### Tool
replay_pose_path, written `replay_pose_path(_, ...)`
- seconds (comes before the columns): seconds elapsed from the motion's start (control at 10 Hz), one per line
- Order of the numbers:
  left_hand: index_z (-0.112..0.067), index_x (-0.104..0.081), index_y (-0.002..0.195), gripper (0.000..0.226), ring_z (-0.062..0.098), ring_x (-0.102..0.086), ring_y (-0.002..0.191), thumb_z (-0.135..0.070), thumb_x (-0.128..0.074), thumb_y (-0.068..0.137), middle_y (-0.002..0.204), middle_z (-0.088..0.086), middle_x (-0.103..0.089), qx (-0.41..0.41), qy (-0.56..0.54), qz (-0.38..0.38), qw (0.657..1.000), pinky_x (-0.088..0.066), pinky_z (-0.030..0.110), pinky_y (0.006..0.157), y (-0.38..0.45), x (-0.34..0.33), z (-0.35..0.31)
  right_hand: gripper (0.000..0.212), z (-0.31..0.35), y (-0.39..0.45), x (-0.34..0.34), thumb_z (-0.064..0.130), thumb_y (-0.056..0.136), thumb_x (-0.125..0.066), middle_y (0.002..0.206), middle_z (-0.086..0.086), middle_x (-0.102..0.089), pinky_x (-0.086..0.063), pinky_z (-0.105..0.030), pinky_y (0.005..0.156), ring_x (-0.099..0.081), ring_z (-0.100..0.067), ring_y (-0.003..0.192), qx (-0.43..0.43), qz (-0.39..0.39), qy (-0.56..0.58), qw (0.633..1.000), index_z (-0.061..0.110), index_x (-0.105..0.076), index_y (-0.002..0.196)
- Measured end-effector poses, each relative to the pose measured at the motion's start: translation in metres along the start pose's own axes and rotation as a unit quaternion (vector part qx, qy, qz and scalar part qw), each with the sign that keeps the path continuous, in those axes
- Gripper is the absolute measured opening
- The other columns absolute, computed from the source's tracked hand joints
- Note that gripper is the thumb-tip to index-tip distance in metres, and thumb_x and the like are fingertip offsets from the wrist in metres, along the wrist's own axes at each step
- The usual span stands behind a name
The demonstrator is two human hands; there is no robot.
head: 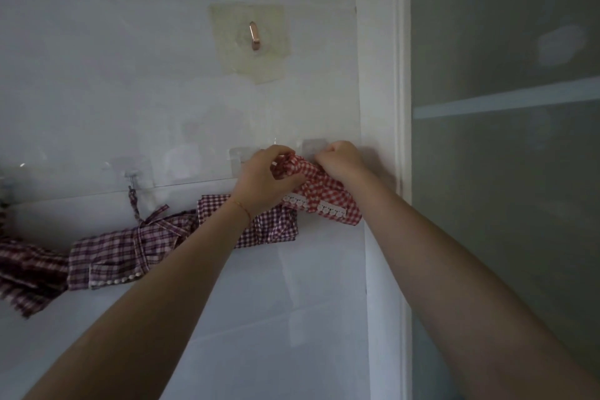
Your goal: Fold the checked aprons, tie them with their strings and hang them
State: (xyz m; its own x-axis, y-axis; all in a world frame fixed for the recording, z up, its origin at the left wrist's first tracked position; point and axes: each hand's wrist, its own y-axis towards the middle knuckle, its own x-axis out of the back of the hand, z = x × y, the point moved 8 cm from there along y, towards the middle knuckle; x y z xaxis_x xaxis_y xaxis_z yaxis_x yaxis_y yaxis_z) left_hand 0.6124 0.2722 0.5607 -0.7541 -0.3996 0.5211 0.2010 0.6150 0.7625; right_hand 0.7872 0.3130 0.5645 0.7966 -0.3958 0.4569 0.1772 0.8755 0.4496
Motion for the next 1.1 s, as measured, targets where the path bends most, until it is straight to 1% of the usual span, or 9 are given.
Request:
replay_pose_path(0.1,-0.024,-0.061,0.119,0.045,0.017,-0.056,0.104,-0.037,-0.077,0.079,0.111,-0.001,-0.060,-0.010,0.019,-0.007,1.000,-0.050,0.039,0.096,-0.002,-0.003,-0.002,0.031,-0.003,0.002,-0.006,0.033,0.090,-0.056,0.105,-0.009,-0.069,-0.044,-0.029,0.073,-0.065,-0.026,0.097,-0.007,-0.007,0.003,1.000,0.008,-0.067,0.104)
replay_pose_path(0.3,-0.027,-0.056,0.123,0.051,0.016,-0.056,0.106,-0.052,-0.068,0.081,0.115,-0.003,-0.062,0.001,0.052,0.002,0.999,-0.051,0.041,0.095,-0.005,-0.009,0.001,0.010,0.003,-0.003,-0.002,0.024,0.094,-0.059,0.080,0.011,-0.054,-0.033,-0.021,0.057,-0.054,-0.015,0.082,0.077,-0.056,-0.046,0.994,0.020,-0.054,0.086)
replay_pose_path(0.4,-0.027,-0.051,0.130,0.052,0.017,-0.058,0.109,-0.052,-0.064,0.087,0.122,-0.003,-0.062,0.016,0.077,0.042,0.996,-0.051,0.041,0.096,-0.004,-0.016,0.000,0.023,-0.003,-0.008,0.000,0.032,0.095,-0.061,0.078,0.005,-0.060,-0.042,-0.028,0.066,-0.058,-0.017,0.078,0.080,-0.041,-0.038,0.995,0.018,-0.060,0.077)
replay_pose_path(0.5,-0.028,-0.041,0.143,0.064,0.021,-0.053,0.122,-0.063,-0.049,0.090,0.138,-0.001,-0.054,0.023,0.140,0.095,0.985,-0.046,0.045,0.103,-0.002,-0.027,-0.001,0.033,-0.015,-0.016,0.003,0.033,0.099,-0.051,0.075,-0.002,-0.060,-0.041,-0.030,0.060,-0.057,-0.020,0.074,0.073,-0.035,-0.033,0.996,0.009,-0.061,0.078)
replay_pose_path(0.6,-0.026,-0.047,0.140,0.068,0.022,-0.052,0.122,-0.069,-0.042,0.088,0.135,-0.001,-0.057,0.014,0.156,0.093,0.983,-0.044,0.045,0.104,-0.005,-0.028,-0.004,0.029,-0.029,-0.022,0.004,0.033,0.098,-0.047,0.083,0.000,-0.063,-0.047,-0.031,0.068,-0.060,-0.019,0.081,0.053,-0.038,-0.018,0.998,0.011,-0.063,0.087)
replay_pose_path(0.7,-0.023,-0.059,0.125,0.054,0.021,-0.050,0.113,-0.062,-0.049,0.089,0.116,-0.001,-0.063,-0.001,0.205,0.051,0.977,-0.041,0.042,0.100,-0.011,-0.019,-0.012,0.029,-0.034,-0.030,0.000,0.035,0.095,-0.046,0.096,0.001,-0.066,-0.051,-0.035,0.080,-0.062,-0.020,0.091,0.039,-0.038,-0.019,0.998,0.016,-0.067,0.101)
replay_pose_path(0.9,-0.021,-0.039,0.147,0.068,0.026,-0.042,0.133,-0.058,-0.051,0.092,0.145,0.005,-0.049,0.001,0.185,0.096,0.978,-0.031,0.044,0.114,-0.029,-0.014,-0.011,0.030,-0.010,-0.057,0.002,0.028,0.099,-0.044,0.106,-0.004,-0.064,-0.043,-0.031,0.077,-0.058,-0.021,0.094,0.057,-0.123,-0.050,0.990,0.010,-0.064,0.111)
replay_pose_path(1.0,-0.020,-0.035,0.150,0.069,0.026,-0.039,0.137,-0.051,-0.057,0.092,0.149,0.006,-0.046,-0.006,0.142,0.067,0.988,-0.030,0.042,0.115,-0.047,0.011,-0.006,0.027,0.013,-0.077,-0.001,0.023,0.095,-0.050,0.112,-0.007,-0.063,-0.047,-0.037,0.090,-0.059,-0.026,0.104,0.080,-0.178,-0.026,0.980,0.011,-0.065,0.113)
replay_pose_path(1.1,-0.019,-0.041,0.148,0.066,0.026,-0.043,0.134,-0.044,-0.063,0.091,0.144,0.005,-0.051,-0.009,0.103,0.021,0.994,-0.033,0.036,0.112,-0.062,0.048,-0.004,0.025,0.049,-0.100,-0.003,0.013,0.090,-0.055,0.119,-0.009,-0.060,-0.042,-0.031,0.096,-0.056,-0.026,0.113,0.118,-0.224,0.020,0.967,0.009,-0.064,0.114)
